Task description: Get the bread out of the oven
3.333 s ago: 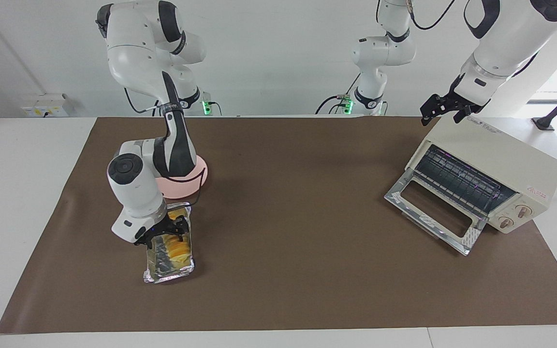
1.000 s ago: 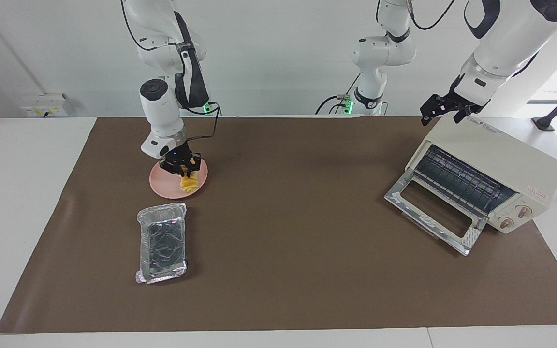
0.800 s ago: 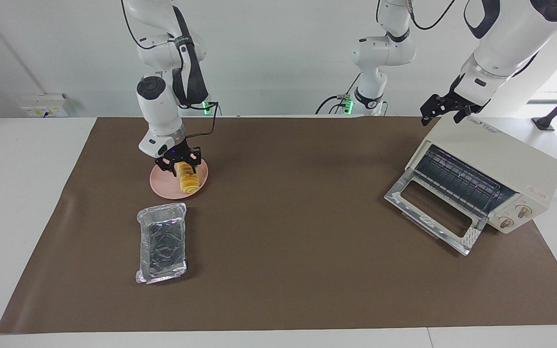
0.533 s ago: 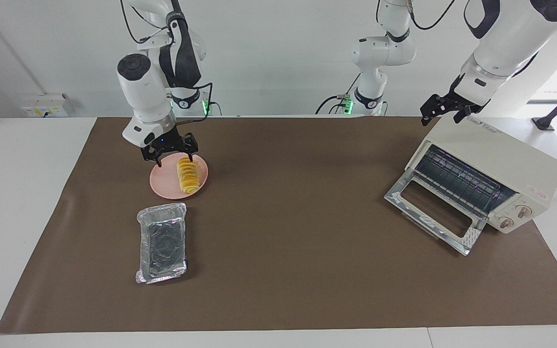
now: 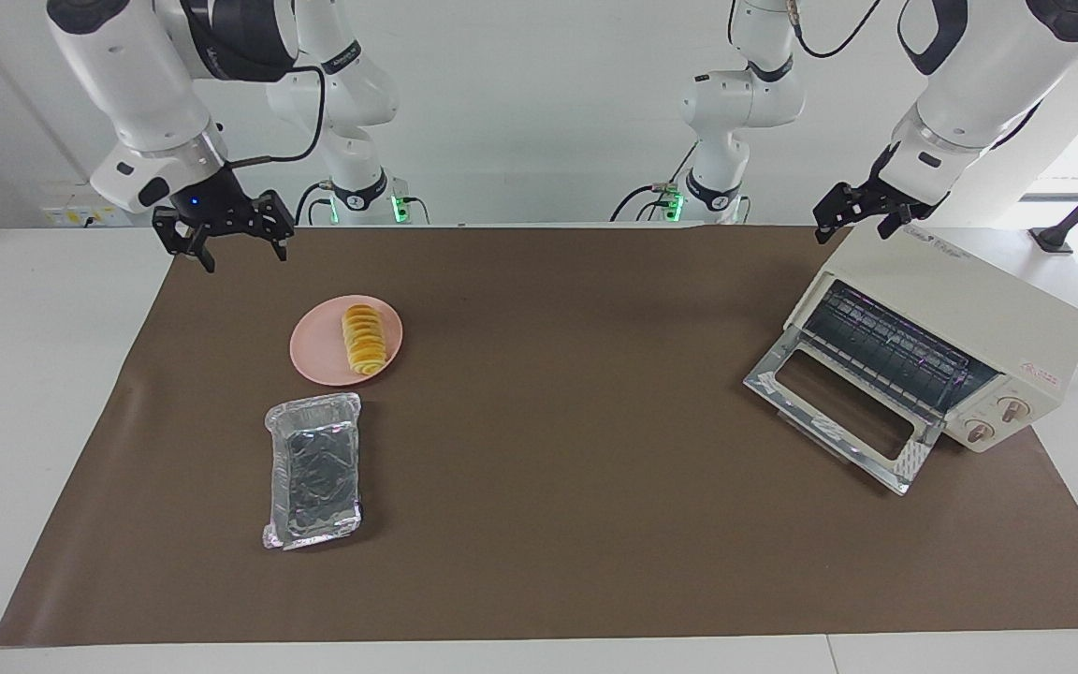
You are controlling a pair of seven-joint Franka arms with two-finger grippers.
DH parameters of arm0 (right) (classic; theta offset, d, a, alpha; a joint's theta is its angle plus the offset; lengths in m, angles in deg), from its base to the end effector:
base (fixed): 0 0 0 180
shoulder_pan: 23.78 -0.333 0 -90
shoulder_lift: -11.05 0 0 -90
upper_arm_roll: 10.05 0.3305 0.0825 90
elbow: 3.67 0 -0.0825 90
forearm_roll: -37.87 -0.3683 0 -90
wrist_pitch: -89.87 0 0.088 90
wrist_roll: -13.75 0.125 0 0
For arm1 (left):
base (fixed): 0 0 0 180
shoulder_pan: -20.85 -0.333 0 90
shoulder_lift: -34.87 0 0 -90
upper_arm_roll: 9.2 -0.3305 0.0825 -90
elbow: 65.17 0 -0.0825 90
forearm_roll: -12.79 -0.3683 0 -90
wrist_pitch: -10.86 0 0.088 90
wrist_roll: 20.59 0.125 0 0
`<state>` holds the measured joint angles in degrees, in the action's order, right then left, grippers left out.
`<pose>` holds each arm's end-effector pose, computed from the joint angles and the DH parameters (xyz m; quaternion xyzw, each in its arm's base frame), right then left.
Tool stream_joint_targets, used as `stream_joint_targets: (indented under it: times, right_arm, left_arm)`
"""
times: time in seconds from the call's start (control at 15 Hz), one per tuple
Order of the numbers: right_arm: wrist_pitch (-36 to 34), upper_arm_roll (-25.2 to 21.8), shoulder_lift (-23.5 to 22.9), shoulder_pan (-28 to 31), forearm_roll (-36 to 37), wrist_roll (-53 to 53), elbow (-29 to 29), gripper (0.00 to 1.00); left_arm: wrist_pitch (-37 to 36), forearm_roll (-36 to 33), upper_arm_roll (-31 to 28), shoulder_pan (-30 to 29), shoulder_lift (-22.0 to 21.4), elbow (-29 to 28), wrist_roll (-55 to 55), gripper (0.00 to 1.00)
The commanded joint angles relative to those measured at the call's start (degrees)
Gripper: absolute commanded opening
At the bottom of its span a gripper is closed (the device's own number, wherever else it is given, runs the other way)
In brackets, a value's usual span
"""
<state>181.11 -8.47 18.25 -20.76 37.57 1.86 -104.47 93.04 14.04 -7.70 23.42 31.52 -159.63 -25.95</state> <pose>0.4959 -0.0110 0.6019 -0.9957 -0.0908 0.0204 0.0033 0.4989 -0.0389 0.6060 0.9969 0.0107 -0.0784 0.0037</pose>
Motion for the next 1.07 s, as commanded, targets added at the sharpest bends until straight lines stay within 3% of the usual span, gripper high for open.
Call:
stream_joint_targets:
  times: [0.0,0.27,1.0]
  right_arm:
    - [-7.65,0.62,-4.21,1.55,-0.84,-0.76,9.29,1.00]
    - [-6.00,0.62,-2.89,2.78,-0.84,-0.32,5.62,1.00]
    - [-4.85,0.53,-2.98,2.52,-0.32,-0.32,5.97,1.00]
  left_arm:
    - [1.05,-0.72,0.08,-0.20,-1.57,-1.79,0.09,1.00]
    - [1.05,-0.72,0.08,-0.20,-1.57,-1.79,0.18,1.00]
    - [1.05,-0.72,0.08,-0.20,-1.57,-1.79,0.18,1.00]
